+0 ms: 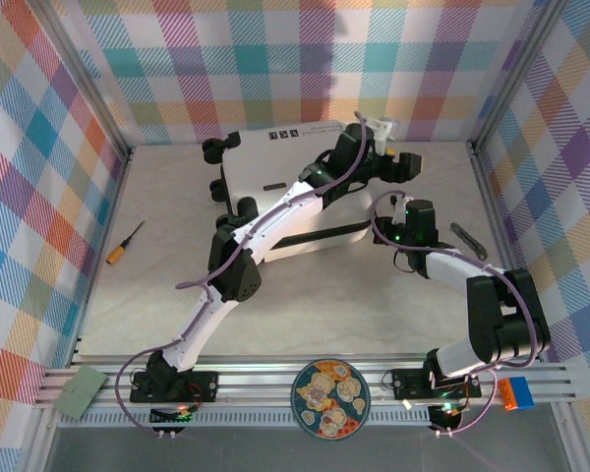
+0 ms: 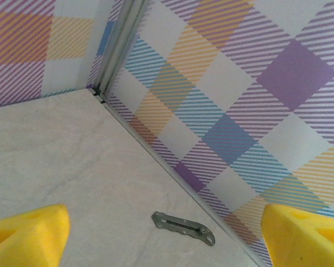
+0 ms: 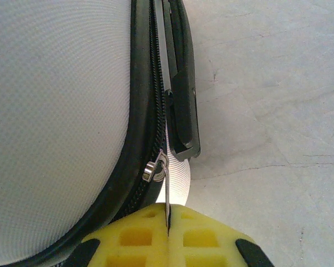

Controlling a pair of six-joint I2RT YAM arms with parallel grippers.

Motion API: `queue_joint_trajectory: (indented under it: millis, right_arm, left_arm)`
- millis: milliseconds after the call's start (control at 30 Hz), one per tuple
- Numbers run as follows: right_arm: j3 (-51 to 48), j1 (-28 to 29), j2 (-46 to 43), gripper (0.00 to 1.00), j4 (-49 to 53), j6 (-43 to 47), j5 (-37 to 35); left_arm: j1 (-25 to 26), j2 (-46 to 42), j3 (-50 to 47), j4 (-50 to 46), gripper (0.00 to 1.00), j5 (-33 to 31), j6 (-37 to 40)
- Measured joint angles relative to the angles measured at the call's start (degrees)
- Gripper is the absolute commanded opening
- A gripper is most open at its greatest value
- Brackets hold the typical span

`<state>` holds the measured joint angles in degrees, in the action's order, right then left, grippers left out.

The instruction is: Pack the luggage

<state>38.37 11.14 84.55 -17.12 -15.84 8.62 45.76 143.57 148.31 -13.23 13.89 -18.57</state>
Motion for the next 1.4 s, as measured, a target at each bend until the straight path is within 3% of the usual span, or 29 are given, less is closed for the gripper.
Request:
queue_joint_trajectory:
  millis: [767, 1033, 1400]
  right_arm:
    - [0.0, -0.5, 0.1, 0.0, -0.3, -0.5, 1.1]
    - [0.0, -0.7, 0.1, 0.0, -0.4, -1.0, 1.6]
    - [0.0, -1.8, 0.3, 0.0, -0.4, -1.6, 2.7]
  left_arm:
    - [0.0, 2.3, 0.0, 1.7, 0.88, -1.2, -0.7]
    - [0.0, 4.0, 0.0, 6.2, 0.89, -1.0, -2.5]
    - [0.1, 4.0, 0.3, 3.8, 0.82, -3.8, -2.6]
